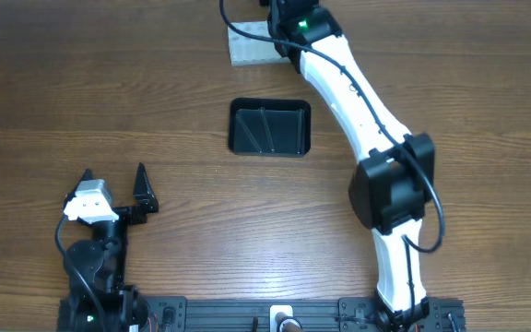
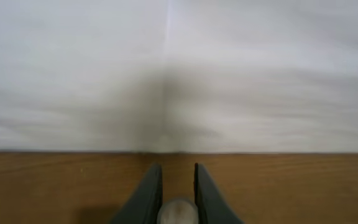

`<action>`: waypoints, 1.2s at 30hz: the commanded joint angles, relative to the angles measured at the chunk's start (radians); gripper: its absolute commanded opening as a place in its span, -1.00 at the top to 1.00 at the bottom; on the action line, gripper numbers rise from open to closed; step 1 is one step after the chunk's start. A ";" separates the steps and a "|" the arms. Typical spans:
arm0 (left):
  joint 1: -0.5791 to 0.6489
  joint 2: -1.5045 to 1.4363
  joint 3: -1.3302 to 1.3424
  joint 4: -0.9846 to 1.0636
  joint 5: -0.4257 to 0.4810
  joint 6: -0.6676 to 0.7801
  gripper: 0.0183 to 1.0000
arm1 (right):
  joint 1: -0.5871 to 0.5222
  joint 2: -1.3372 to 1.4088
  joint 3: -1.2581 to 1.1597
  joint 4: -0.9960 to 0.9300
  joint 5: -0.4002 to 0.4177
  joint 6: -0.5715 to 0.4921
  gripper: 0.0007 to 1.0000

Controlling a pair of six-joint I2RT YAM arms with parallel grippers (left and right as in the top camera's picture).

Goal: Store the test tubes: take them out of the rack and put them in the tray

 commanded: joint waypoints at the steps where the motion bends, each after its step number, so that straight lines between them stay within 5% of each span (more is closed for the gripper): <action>1: -0.004 -0.008 -0.004 -0.003 0.014 0.018 -0.99 | 0.013 -0.082 0.010 -0.134 -0.005 0.092 0.93; 11: -0.004 -0.008 -0.004 -0.003 0.013 0.018 -1.00 | 0.048 -0.124 0.009 -0.593 -0.249 0.378 0.96; 20: -0.004 -0.008 -0.004 -0.003 0.013 0.018 -1.00 | 0.071 -0.060 0.009 -0.809 -0.285 0.414 0.98; 36: -0.004 -0.008 -0.005 -0.003 0.013 0.018 -1.00 | 0.075 0.100 0.008 -0.850 -0.306 0.413 0.98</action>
